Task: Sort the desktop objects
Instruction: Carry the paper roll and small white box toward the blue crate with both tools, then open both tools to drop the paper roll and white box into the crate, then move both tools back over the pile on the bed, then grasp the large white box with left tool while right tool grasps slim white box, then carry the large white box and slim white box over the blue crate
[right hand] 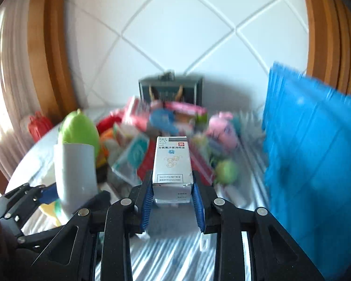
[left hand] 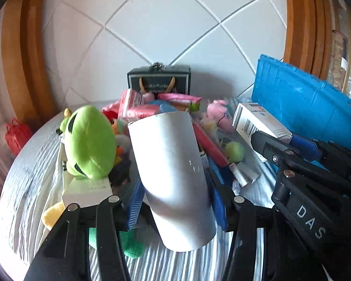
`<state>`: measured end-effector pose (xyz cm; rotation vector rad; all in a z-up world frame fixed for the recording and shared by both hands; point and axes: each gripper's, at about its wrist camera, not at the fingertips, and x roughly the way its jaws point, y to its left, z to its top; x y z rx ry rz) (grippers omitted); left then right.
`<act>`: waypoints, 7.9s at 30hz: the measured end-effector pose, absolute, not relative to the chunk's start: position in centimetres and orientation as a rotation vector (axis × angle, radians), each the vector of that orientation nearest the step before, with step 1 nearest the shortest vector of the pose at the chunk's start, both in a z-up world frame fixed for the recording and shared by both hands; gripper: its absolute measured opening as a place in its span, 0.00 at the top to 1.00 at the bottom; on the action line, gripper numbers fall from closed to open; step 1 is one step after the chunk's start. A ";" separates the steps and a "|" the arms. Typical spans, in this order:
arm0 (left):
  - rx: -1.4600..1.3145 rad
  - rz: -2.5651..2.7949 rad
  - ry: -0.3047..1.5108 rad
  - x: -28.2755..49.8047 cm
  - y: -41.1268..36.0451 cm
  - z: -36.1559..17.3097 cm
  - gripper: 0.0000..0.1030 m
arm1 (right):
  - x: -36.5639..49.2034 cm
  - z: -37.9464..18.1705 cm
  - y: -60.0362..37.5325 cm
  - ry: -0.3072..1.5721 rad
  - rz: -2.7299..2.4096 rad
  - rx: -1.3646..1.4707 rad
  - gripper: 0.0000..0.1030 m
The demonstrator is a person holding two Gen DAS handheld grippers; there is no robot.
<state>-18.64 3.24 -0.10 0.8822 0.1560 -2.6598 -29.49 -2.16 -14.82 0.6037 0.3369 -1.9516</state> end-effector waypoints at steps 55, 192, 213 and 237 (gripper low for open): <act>2.351 -2.243 -0.323 -47.5 37.2 -5.0 0.51 | -67.0 -22.4 14.3 1.106 -1.573 1.745 0.71; 1.090 -2.291 0.385 -15.3 -10.8 -2.7 0.28 | -29.0 -22.5 -16.0 0.522 -1.533 0.852 0.80; 0.715 -2.875 0.036 -22.9 5.3 12.9 0.27 | -36.6 -1.5 -1.6 0.272 -2.018 0.547 0.80; 1.760 -2.755 -0.345 -47.7 35.2 4.6 0.27 | -65.3 -12.1 12.4 0.705 -2.023 1.384 0.80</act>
